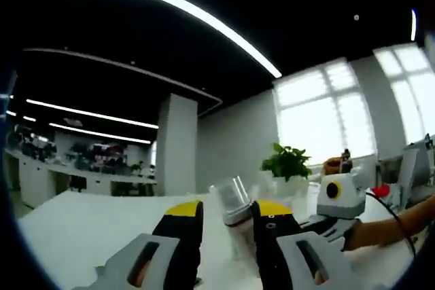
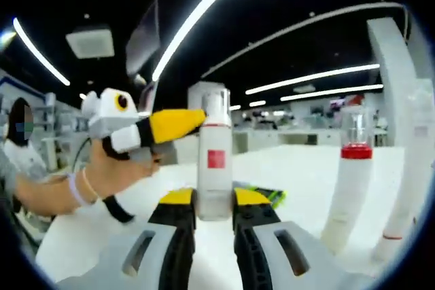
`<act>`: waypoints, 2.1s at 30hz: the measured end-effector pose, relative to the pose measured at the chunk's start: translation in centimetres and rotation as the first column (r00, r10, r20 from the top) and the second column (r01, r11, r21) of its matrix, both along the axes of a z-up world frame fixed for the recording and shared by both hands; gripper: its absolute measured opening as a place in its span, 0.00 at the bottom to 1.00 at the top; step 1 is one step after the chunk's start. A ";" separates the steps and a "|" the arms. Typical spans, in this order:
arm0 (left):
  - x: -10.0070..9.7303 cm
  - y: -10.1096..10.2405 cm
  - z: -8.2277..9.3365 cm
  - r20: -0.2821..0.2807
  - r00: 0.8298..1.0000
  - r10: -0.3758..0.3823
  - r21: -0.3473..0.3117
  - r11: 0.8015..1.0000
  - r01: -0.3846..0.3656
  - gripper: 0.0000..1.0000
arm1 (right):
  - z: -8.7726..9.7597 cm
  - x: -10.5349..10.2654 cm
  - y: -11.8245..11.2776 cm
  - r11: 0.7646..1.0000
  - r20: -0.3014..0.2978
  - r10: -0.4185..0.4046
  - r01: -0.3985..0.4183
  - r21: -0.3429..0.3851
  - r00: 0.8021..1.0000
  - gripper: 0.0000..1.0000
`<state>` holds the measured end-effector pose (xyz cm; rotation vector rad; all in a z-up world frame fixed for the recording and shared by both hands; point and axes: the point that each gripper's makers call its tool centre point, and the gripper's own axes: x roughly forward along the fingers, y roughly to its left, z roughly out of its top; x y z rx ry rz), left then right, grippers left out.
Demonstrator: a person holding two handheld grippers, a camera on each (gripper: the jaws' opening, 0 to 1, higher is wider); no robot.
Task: Arrange the skincare products in the storage area until every visible bottle or jar stands upright without overlapping.
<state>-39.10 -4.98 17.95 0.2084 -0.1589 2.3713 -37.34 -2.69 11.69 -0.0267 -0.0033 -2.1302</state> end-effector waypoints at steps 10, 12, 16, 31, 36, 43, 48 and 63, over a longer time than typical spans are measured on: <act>-0.7 0.3 -1.8 0.104 0.994 -0.029 -0.008 1.000 0.030 0.25 | -1.7 -1.0 -0.1 0.985 -0.066 -0.066 0.075 0.153 0.996 0.18; -0.6 0.5 -2.1 0.117 0.993 -0.032 -0.013 0.999 0.034 0.24 | -2.0 -1.2 -0.1 0.978 -0.084 -0.079 0.094 0.185 0.993 0.18; -0.4 0.7 -2.4 0.113 0.993 -0.021 -0.045 0.999 0.026 0.24 | -2.3 -1.3 -0.1 0.976 -0.082 -0.081 0.096 0.195 0.993 0.19; 1.5 2.0 -3.2 0.212 0.951 -0.224 -0.013 0.973 0.232 0.19 | -0.9 0.0 -0.1 0.996 -0.017 0.001 0.000 0.092 1.000 0.27; 3.0 2.2 -3.3 0.226 0.905 -0.361 0.037 0.931 0.362 0.19 | 0.2 1.7 -0.5 0.990 0.049 0.142 -0.142 0.003 0.989 0.25; 4.7 1.9 -2.6 0.152 0.886 -0.439 -0.004 0.896 0.445 0.19 | -0.6 2.5 -0.7 0.979 0.105 0.200 -0.204 0.024 0.974 0.35; 6.5 2.2 -2.9 0.149 0.836 -0.528 -0.041 0.841 0.539 0.19 | -0.8 3.4 -1.1 0.965 0.112 0.258 -0.262 0.026 0.960 0.35; 5.2 3.0 -4.8 0.165 0.857 -0.489 -0.104 0.855 0.508 0.20 | -1.9 3.4 -0.9 0.965 0.114 0.228 -0.239 0.104 0.967 0.22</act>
